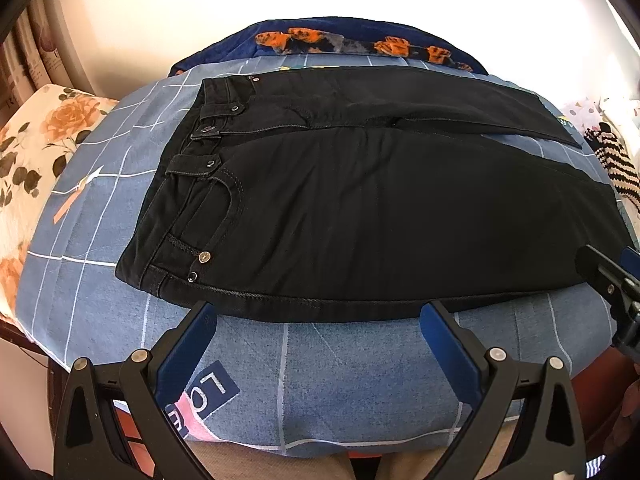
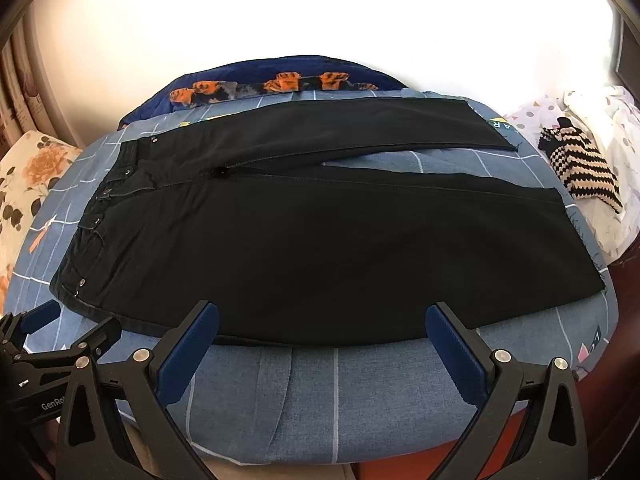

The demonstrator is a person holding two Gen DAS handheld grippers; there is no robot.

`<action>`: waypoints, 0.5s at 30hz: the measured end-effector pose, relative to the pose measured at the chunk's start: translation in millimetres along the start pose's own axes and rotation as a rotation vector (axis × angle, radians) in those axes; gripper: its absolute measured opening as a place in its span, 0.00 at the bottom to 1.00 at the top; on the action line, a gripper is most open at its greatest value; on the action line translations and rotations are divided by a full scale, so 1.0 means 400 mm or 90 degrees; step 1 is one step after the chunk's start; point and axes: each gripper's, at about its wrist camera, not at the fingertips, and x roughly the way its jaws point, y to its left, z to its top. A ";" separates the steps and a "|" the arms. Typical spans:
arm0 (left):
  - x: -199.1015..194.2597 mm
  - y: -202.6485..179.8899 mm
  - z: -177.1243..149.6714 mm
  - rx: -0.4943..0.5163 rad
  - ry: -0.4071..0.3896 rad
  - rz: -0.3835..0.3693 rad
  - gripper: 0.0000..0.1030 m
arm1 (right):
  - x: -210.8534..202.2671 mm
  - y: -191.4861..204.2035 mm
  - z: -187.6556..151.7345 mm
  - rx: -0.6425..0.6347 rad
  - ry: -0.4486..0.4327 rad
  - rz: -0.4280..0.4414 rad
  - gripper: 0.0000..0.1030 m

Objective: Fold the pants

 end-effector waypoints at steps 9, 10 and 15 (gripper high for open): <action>-0.006 0.000 0.003 0.002 -0.001 0.001 0.98 | 0.002 0.001 -0.001 0.001 0.002 0.002 1.00; -0.007 -0.001 0.005 0.002 -0.001 0.001 0.98 | 0.003 0.000 -0.002 0.003 0.001 0.003 1.00; -0.011 -0.003 0.005 0.003 -0.005 0.005 0.98 | 0.004 -0.002 -0.005 0.006 0.001 0.000 1.00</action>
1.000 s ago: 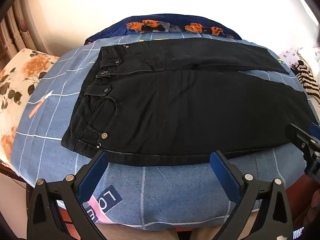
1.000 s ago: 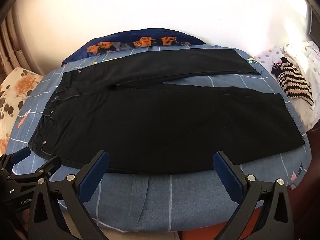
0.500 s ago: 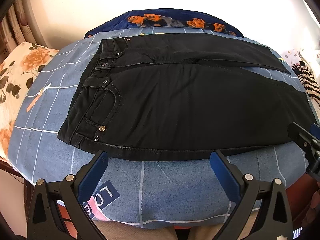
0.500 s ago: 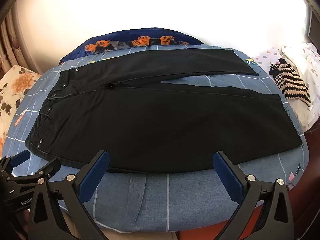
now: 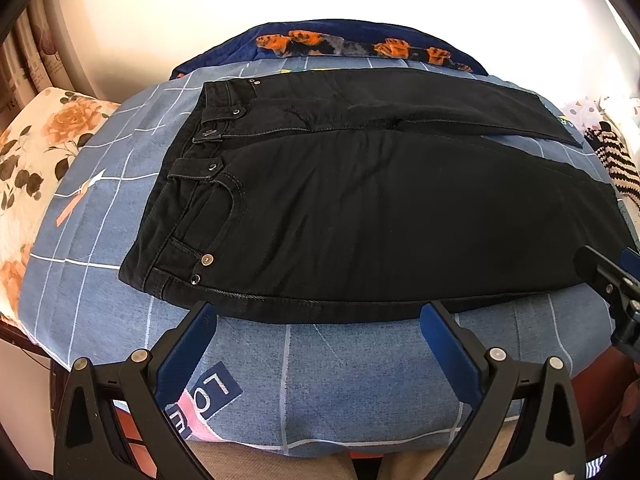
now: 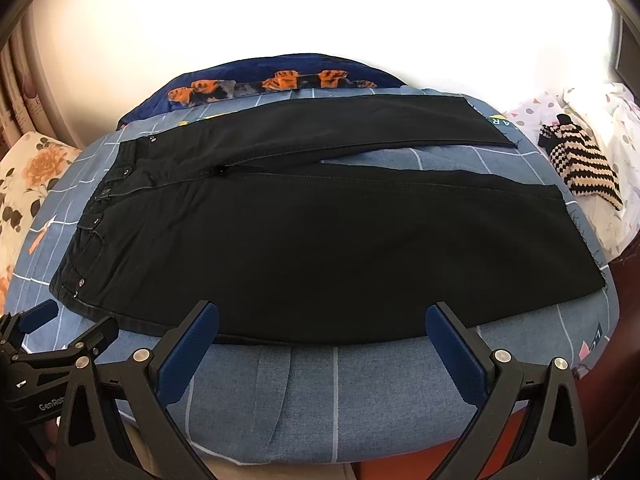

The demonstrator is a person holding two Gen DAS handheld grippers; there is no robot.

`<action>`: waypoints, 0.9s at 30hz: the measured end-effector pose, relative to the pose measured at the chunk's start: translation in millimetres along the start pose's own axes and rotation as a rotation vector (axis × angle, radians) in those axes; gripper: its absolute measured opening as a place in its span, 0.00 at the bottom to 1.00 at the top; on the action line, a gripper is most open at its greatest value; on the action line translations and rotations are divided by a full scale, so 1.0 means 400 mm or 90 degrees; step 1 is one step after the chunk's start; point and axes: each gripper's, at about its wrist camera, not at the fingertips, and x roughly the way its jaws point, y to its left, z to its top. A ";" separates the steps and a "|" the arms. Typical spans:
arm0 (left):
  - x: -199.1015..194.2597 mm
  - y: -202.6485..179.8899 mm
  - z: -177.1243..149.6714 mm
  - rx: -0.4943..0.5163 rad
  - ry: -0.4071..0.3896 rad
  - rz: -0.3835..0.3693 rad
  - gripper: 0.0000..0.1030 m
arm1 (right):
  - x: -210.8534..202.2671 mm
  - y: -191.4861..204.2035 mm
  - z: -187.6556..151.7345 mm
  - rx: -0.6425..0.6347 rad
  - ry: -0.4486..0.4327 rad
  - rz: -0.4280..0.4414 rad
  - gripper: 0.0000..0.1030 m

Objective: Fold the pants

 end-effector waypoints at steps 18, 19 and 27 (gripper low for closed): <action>0.000 0.005 0.005 -0.005 0.000 0.010 0.98 | 0.000 -0.004 0.006 0.006 0.005 -0.002 0.99; 0.001 0.006 0.004 -0.004 0.000 0.010 0.98 | 0.000 -0.004 0.006 0.008 0.004 -0.002 0.99; 0.003 0.002 0.001 0.000 0.000 0.013 0.98 | 0.001 -0.007 0.005 0.008 0.005 -0.002 0.99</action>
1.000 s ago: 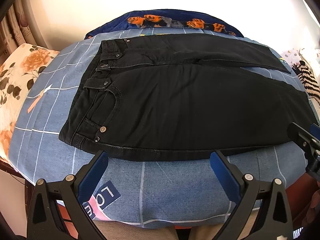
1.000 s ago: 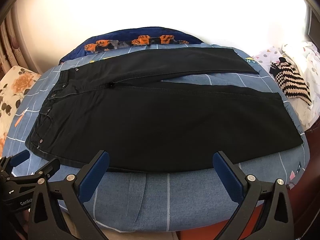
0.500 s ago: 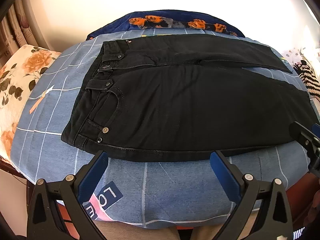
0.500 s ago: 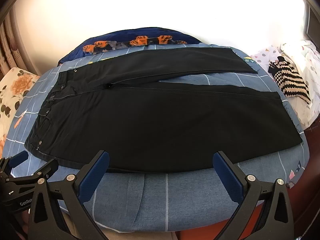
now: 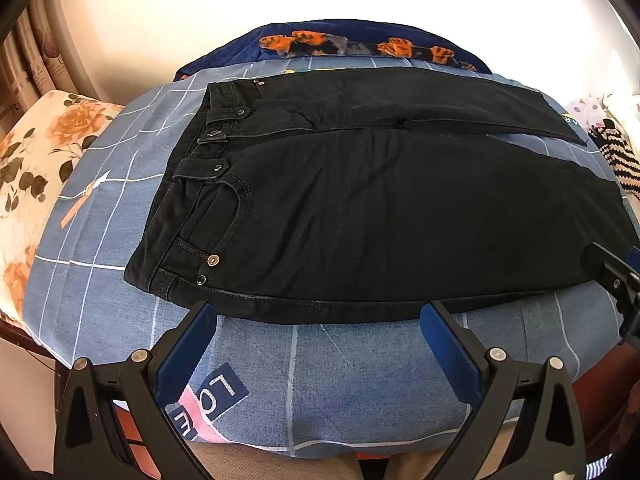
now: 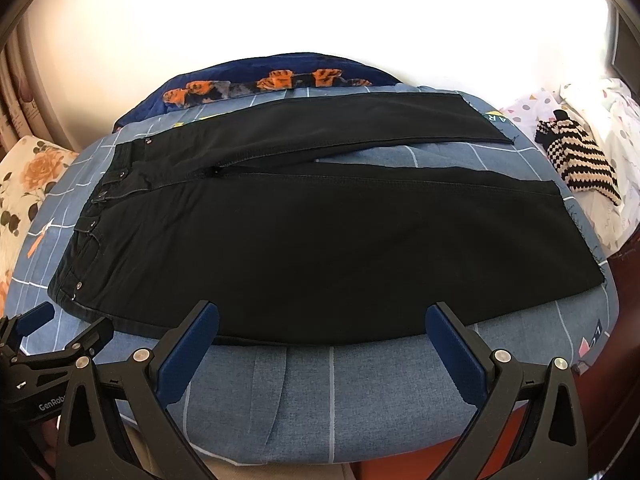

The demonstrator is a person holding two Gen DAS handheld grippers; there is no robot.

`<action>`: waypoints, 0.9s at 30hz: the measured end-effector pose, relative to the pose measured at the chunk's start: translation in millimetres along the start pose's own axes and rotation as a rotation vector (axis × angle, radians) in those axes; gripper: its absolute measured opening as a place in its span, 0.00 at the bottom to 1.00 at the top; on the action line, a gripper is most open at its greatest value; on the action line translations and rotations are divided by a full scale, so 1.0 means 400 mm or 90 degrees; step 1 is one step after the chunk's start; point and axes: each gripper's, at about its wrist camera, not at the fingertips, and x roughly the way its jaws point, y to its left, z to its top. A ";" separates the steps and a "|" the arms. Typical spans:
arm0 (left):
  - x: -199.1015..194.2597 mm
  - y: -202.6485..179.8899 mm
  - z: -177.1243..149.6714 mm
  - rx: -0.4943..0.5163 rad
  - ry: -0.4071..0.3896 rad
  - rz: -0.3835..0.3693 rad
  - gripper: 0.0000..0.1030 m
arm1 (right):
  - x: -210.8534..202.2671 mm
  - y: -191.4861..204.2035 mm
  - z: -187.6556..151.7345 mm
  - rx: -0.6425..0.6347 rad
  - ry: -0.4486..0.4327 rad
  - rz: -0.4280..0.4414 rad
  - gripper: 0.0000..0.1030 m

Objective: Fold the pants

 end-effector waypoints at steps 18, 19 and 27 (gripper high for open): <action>-0.005 -0.001 -0.002 0.003 -0.003 0.004 0.98 | 0.004 -0.001 0.001 0.001 -0.001 -0.006 0.99; -0.005 -0.002 -0.002 0.002 -0.004 0.003 0.98 | 0.004 -0.001 0.001 0.000 -0.001 -0.007 0.99; -0.005 0.001 0.000 0.003 -0.006 0.004 0.98 | 0.004 -0.001 0.001 0.000 -0.001 -0.007 0.99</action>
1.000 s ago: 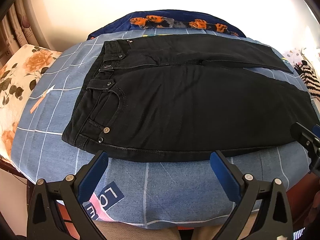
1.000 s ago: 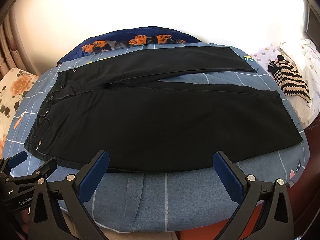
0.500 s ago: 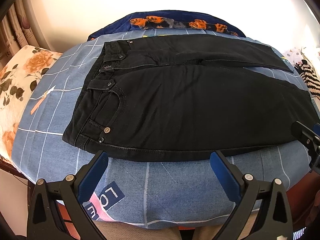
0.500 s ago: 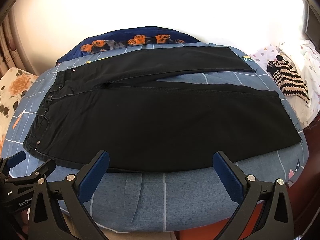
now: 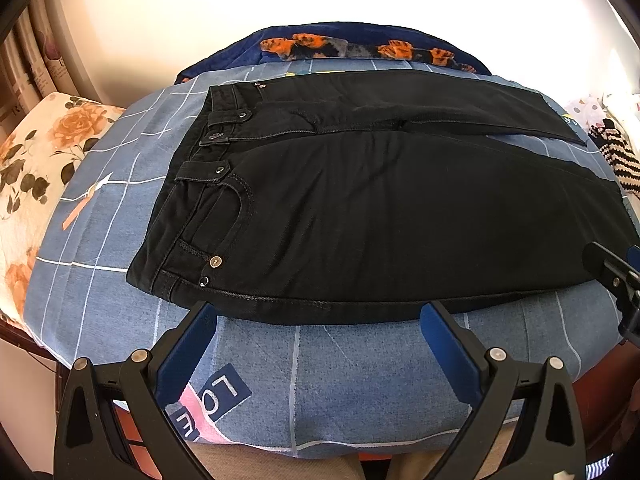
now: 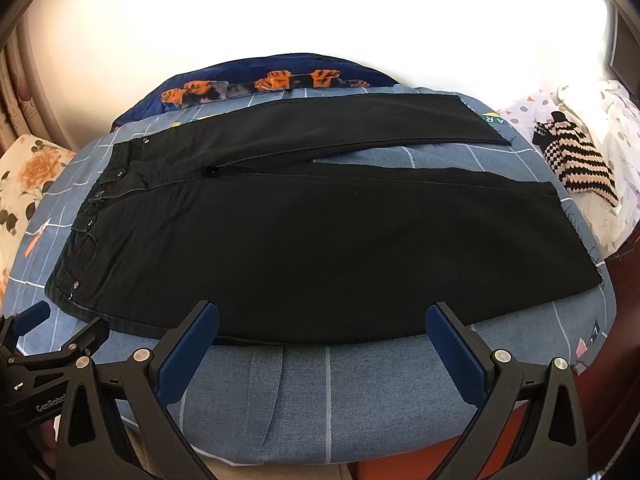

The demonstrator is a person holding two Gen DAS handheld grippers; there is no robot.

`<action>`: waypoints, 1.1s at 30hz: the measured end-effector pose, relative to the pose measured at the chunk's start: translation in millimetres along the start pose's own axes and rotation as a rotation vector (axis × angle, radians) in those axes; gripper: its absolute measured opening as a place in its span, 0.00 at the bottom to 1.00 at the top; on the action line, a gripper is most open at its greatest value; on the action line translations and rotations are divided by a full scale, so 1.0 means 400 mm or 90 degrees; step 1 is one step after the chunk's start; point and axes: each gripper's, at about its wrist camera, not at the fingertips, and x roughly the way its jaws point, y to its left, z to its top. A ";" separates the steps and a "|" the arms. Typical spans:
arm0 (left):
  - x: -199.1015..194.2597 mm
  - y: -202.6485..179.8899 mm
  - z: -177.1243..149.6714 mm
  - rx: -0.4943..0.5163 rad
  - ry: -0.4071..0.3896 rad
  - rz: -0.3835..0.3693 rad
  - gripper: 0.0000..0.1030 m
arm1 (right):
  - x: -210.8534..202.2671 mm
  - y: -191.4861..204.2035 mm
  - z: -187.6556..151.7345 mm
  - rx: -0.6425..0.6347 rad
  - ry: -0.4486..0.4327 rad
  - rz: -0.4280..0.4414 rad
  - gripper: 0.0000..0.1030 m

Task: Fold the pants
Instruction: 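Grasp the jeans waistband with the left gripper while the right gripper grasps the waistband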

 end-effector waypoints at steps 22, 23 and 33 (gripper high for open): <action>0.023 0.183 0.214 -0.031 -0.049 -0.053 0.58 | -0.006 -0.024 0.074 0.023 -0.047 0.090 0.99; 0.028 0.210 0.241 -0.042 -0.050 -0.076 0.58 | -0.008 -0.020 0.093 0.013 -0.061 0.105 1.00; 0.218 0.498 0.493 -0.207 -0.042 -0.264 0.40 | 0.135 0.076 0.293 0.001 -0.020 0.224 1.00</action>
